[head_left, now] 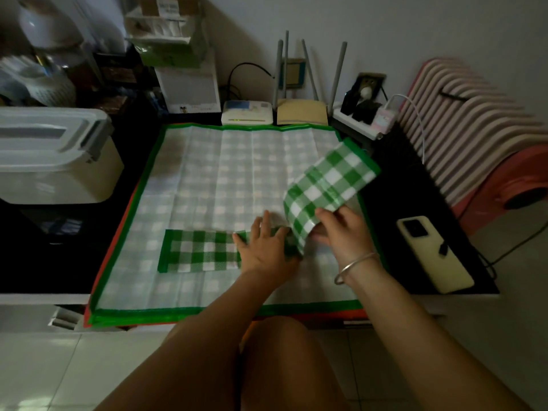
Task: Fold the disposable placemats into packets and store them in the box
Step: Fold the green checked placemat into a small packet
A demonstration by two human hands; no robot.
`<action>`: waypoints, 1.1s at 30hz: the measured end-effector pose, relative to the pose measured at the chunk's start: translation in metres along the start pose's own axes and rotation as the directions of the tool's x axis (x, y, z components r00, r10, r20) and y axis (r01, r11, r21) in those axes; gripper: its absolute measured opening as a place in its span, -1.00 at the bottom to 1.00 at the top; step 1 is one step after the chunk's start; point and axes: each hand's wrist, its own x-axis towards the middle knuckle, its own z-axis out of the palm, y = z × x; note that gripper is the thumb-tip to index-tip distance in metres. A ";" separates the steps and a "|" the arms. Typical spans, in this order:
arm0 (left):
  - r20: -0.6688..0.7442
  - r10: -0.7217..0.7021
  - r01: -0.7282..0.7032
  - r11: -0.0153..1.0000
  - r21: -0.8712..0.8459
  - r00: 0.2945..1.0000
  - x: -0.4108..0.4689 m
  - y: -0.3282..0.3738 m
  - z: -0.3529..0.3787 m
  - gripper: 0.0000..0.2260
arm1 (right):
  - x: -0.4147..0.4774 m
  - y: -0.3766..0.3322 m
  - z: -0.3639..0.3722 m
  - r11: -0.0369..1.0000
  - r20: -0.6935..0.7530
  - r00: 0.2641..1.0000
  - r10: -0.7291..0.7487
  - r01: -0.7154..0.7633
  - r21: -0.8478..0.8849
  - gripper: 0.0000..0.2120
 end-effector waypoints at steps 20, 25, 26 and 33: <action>-0.178 -0.666 0.017 0.275 -0.961 0.724 -0.053 -0.162 -0.023 -0.74 | -0.009 0.077 0.082 0.068 0.696 0.699 -0.165 0.712 -0.699 -0.67; -0.024 -0.642 0.090 0.144 -0.985 0.766 -0.064 -0.177 -0.031 -0.47 | -0.009 0.085 0.076 0.087 0.726 0.640 -0.252 0.762 -0.641 -0.72; -0.020 -0.644 0.109 0.161 -0.981 0.765 -0.063 -0.178 -0.033 -0.46 | -0.009 0.085 0.074 0.089 0.736 0.628 -0.253 0.772 -0.629 -0.72; -0.133 -0.614 0.201 0.443 -0.873 0.778 -0.063 -0.177 -0.022 -0.59 | -0.005 0.077 0.062 0.102 0.711 0.604 -0.360 0.783 -0.614 -0.69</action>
